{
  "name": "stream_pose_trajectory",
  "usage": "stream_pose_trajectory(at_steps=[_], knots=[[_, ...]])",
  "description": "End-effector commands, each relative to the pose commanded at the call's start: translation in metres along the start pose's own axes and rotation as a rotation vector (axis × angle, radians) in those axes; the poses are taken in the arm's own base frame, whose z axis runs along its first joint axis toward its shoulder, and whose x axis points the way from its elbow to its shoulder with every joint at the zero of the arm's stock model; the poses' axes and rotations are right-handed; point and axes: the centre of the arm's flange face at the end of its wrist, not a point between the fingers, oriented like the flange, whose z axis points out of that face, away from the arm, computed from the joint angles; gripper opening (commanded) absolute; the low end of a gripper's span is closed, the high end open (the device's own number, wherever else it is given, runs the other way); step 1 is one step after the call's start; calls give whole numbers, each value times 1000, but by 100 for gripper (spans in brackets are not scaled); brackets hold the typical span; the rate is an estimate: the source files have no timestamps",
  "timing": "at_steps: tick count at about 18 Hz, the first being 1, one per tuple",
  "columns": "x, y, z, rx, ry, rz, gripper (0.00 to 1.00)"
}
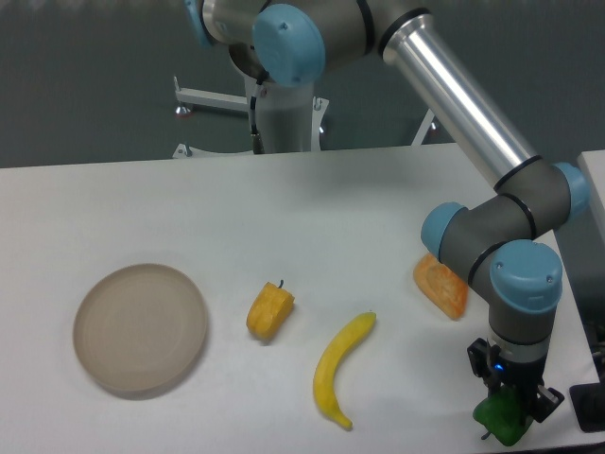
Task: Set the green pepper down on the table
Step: 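Carry the held green pepper up and across the table toward the plate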
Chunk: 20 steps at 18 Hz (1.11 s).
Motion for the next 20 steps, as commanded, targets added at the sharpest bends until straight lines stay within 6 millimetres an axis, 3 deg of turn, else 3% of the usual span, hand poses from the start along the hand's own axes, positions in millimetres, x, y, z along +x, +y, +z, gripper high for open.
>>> stream_pose_trajectory(at_steps=[5,10,14,20], knots=[[2,-1,-6,-4,6,1,31],[21,-5,-31,16,52,-7,31],[51,-2,-60,37,99,-40,31],[122,10,-96,102,215,-119,31]])
